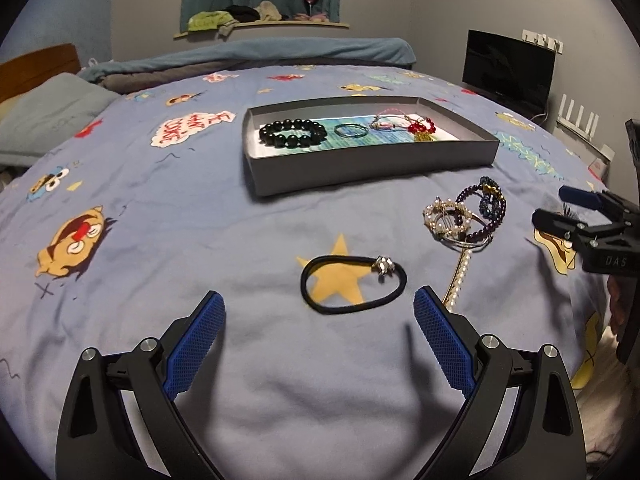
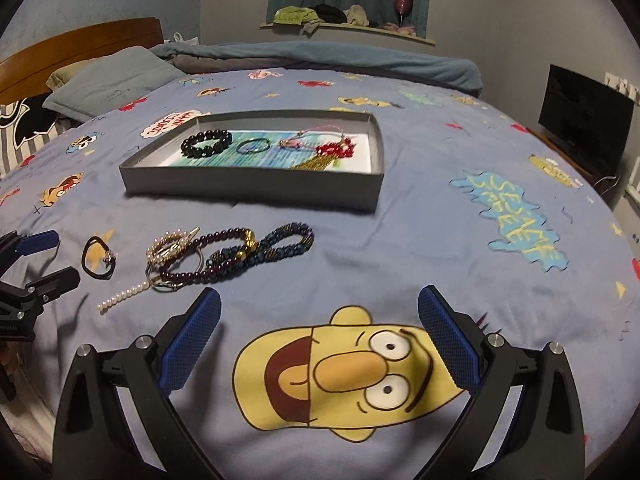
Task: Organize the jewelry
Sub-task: 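Move both open tools back over the remaining jewelry, then grasp the black hair tie with the left tool while the right tool grasps the brown bead bracelet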
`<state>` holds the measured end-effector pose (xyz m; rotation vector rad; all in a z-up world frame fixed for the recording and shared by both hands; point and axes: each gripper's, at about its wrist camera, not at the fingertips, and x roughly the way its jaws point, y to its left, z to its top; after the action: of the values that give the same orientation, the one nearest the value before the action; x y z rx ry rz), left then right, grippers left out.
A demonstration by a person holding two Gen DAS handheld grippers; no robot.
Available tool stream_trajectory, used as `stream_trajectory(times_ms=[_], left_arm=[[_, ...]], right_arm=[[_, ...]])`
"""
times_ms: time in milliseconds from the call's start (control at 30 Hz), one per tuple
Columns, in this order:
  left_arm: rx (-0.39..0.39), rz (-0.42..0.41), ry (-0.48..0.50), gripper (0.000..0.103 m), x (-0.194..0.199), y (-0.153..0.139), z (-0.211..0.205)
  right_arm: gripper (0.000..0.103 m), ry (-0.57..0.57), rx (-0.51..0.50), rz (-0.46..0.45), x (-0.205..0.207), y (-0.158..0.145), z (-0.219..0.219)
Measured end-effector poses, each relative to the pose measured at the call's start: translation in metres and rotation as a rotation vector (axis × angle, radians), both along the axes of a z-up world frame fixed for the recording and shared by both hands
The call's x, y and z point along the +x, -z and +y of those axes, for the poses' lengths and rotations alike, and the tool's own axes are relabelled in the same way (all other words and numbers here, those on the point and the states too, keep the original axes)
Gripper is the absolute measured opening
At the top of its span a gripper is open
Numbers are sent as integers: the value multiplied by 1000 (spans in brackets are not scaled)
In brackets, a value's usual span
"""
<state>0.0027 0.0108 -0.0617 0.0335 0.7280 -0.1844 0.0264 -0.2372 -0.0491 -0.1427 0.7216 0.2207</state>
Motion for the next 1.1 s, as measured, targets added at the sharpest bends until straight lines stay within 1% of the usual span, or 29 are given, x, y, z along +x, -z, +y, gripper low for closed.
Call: stream_trajectory(times_ms=[67, 200, 367, 400, 433, 467, 533, 567, 633, 667, 700, 800, 900, 1033, 1067, 1100], left_arm=[[8, -8, 9, 95, 3, 0, -4], [29, -19, 16, 95, 8, 2, -11], [15, -36, 9, 94, 11, 2, -9], [19, -41, 8, 93, 11, 3, -9], [23, -44, 7, 93, 11, 3, -9], [25, -45, 10, 93, 11, 4, -9], [28, -41, 17, 93, 12, 6, -10], [33, -38, 19, 93, 12, 7, -10], [36, -36, 22, 91, 13, 9, -10], [35, -36, 25, 90, 13, 9, -10], [33, -36, 27, 88, 13, 9, -10], [22, -38, 40, 81, 14, 10, -8], [9, -40, 57, 73, 13, 9, -8], [-51, -49, 48, 68, 11, 5, 1], [-63, -48, 39, 67, 11, 5, 4], [-68, -42, 32, 62, 13, 5, 7]], right_arm=[[97, 0, 13, 7, 3, 3, 0], [97, 23, 34, -14, 10, 1, -1], [96, 35, 100, 4, 19, -4, -4], [89, 34, 111, 8, 20, -5, -3], [85, 30, 118, 14, 23, -6, -1], [78, 25, 119, 21, 24, -6, 2], [68, 11, 118, 32, 28, -5, 7], [61, 3, 112, 37, 30, -4, 11], [55, -6, 106, 48, 32, -2, 16], [50, -14, 109, 55, 33, -1, 18], [48, -19, 109, 58, 34, 0, 20], [36, -40, 99, 71, 36, 2, 28], [29, -59, 88, 88, 38, 5, 35], [22, -64, 94, 96, 39, 6, 37], [18, -65, 95, 99, 39, 6, 37], [16, -67, 95, 102, 39, 6, 37]])
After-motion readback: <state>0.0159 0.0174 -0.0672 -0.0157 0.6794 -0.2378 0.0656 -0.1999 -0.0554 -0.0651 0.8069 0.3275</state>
